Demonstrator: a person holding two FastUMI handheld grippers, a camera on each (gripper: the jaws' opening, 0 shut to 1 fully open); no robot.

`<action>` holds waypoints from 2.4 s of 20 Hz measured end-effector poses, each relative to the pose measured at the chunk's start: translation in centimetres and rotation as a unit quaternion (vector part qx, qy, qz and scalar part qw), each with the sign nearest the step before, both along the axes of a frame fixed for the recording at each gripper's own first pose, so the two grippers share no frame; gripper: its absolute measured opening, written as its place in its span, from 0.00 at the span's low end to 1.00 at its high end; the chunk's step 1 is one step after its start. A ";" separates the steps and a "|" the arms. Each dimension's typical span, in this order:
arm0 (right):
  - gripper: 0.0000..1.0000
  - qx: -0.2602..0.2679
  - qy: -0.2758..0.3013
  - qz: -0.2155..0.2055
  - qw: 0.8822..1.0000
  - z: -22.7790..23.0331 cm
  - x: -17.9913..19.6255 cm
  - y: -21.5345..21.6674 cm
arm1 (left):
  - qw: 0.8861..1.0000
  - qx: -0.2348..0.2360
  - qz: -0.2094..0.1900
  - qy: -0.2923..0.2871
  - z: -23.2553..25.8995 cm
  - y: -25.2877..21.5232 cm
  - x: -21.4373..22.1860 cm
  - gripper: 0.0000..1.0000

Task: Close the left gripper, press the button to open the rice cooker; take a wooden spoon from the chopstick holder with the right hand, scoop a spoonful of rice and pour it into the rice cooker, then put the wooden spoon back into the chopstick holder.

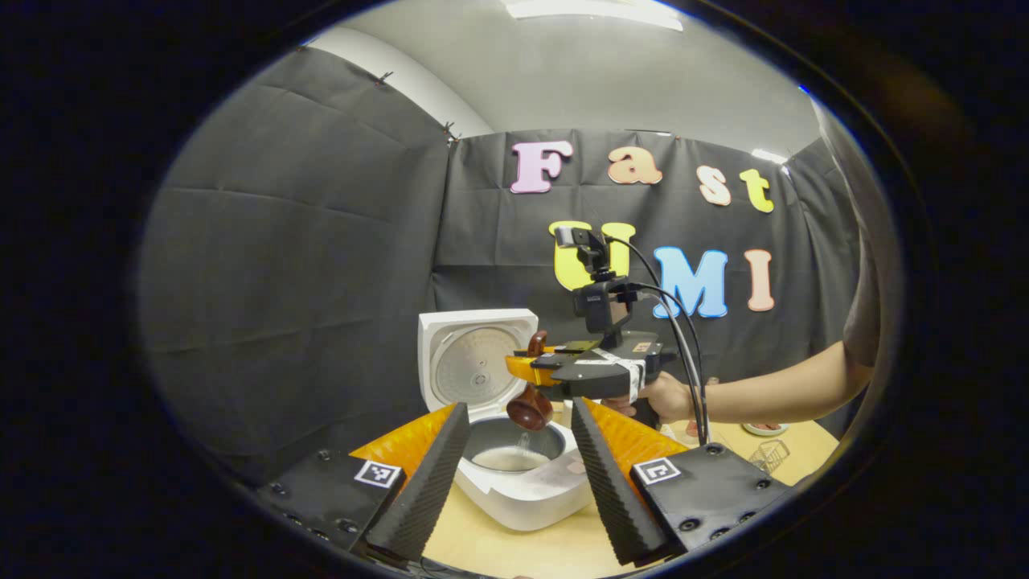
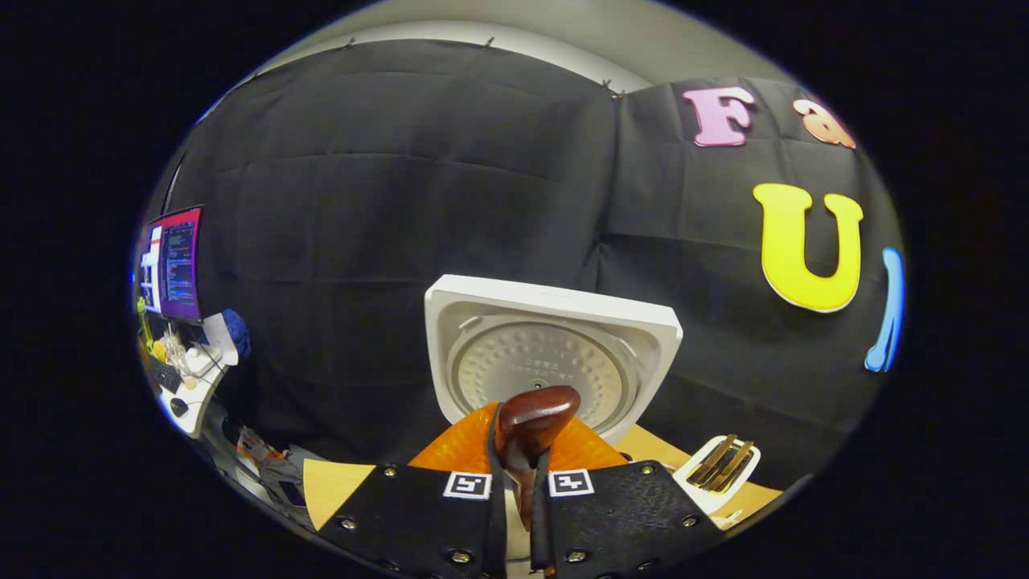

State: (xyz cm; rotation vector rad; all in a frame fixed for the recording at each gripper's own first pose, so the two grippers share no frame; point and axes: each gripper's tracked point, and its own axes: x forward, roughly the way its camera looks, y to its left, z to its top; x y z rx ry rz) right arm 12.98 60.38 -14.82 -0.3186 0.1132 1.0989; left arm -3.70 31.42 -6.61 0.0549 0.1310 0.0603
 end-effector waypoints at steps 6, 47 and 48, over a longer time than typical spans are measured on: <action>0.12 0.054 0.025 -0.012 0.998 3.0 -0.2 -1.9 | 1.000 -0.001 0.014 -0.009 0.5 -0.2 -0.2 0.87; 0.12 0.244 0.171 -0.302 0.906 12.3 0.6 -47.2 | 0.999 -0.001 -0.041 -0.023 2.7 -14.9 7.0 0.87; 0.12 0.244 0.171 -0.306 0.904 12.2 0.4 -47.7 | 0.999 0.000 -0.043 -0.023 2.8 -15.1 7.1 0.90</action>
